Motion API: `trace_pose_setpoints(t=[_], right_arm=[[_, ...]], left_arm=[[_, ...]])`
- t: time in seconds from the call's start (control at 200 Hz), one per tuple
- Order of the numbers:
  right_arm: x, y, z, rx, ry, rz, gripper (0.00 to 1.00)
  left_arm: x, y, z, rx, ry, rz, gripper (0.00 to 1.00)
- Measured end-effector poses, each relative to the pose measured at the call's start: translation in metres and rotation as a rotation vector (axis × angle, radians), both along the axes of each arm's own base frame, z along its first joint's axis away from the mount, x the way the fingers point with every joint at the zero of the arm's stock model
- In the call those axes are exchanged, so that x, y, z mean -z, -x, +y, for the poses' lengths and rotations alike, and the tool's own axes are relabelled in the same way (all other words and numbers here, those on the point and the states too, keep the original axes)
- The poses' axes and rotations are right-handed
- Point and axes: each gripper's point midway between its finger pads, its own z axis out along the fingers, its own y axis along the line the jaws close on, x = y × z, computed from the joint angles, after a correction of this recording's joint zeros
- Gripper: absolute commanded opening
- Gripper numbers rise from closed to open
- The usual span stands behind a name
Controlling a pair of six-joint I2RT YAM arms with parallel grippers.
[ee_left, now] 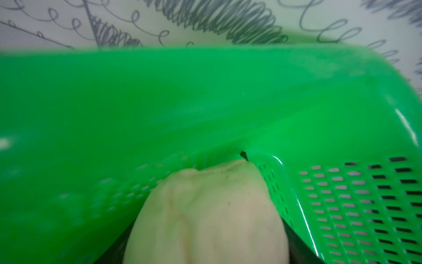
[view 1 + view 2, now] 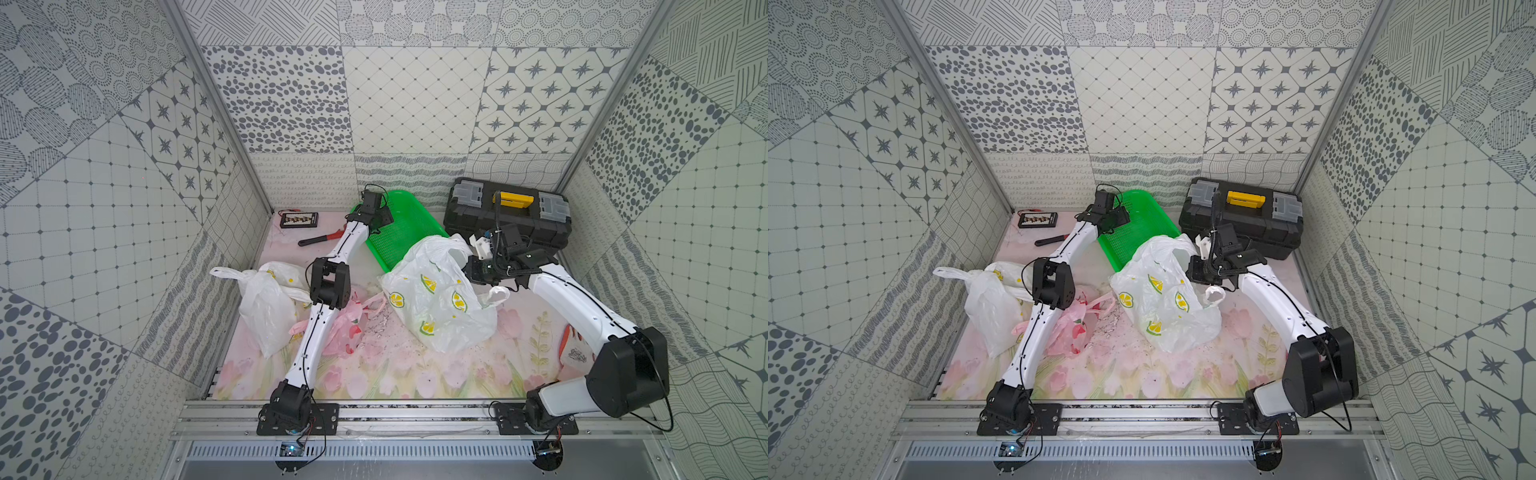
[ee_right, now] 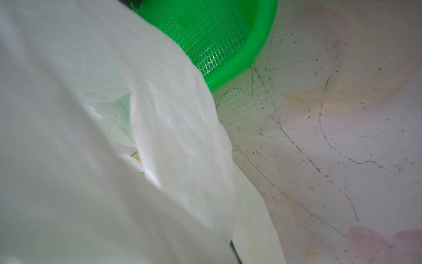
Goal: Place the pears into plastic bags & tie knots
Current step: Pick up the pear from the basket, then place the pear in the plastic bag.
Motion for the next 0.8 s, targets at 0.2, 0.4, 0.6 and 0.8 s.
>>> trace_pose_setpoints(t=[0.2, 0.4, 0.6, 0.8], right_arm=[[0.001, 0.000, 0.001, -0.002, 0.001, 0.002, 0.08], [-0.008, 0.003, -0.001, -0.002, 0.006, -0.011, 0.08], [-0.041, 0.009, -0.001, -0.011, -0.031, -0.087, 0.08], [-0.064, 0.019, 0.004, -0.031, -0.098, -0.123, 0.07]], left_arm=[[-0.010, 0.001, -0.006, 0.013, 0.052, -0.005, 0.39], [-0.070, 0.013, -0.016, 0.079, 0.107, -0.049, 0.35], [-0.168, 0.059, -0.026, 0.188, 0.156, -0.114, 0.34], [-0.256, 0.162, -0.073, 0.397, 0.191, -0.188, 0.35]])
